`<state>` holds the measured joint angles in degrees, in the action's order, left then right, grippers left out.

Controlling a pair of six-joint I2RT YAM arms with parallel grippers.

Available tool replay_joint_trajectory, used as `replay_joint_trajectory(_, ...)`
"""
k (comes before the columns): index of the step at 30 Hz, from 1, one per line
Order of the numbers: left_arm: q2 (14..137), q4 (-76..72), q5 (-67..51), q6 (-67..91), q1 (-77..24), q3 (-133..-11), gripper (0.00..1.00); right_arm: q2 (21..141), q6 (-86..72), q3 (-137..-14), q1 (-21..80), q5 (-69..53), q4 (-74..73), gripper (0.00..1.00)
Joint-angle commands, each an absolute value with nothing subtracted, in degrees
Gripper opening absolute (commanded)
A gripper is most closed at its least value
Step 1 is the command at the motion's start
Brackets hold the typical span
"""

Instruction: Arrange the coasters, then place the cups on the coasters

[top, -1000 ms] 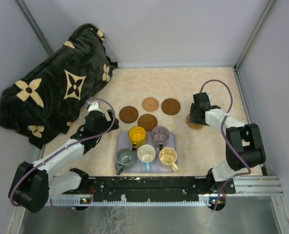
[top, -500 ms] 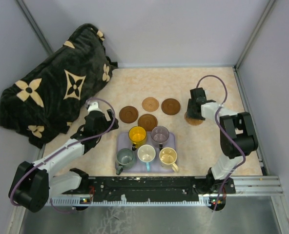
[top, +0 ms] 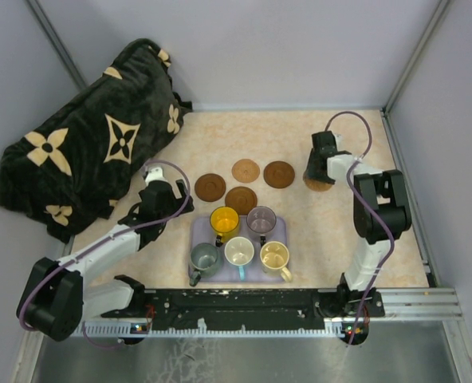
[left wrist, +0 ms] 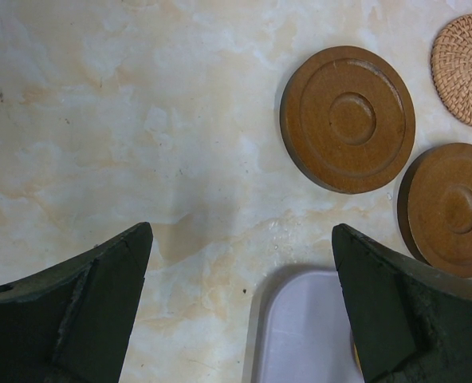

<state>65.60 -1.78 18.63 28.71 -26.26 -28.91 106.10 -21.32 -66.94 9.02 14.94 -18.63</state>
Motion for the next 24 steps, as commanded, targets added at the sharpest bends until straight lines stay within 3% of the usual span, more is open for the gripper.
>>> replay_joint_trajectory(1, 67.50, -4.67, 19.29, 27.96, -26.12, -31.80, 1.00, 109.64, -21.99, -67.96, 5.10, 16.92, -22.10, 0.52)
replay_joint_trajectory(11, 74.73, -10.55, 20.60, 26.51, -25.96, -34.90, 1.00, 110.86, -20.39, -71.77, 3.43, 15.81, -21.56, 0.52)
replay_joint_trajectory(24, 86.70, -17.95, 21.50, 21.19, -25.85, -41.36, 0.94, 99.30, -15.27, -73.35, 9.49, 10.09, -19.86, 0.54)
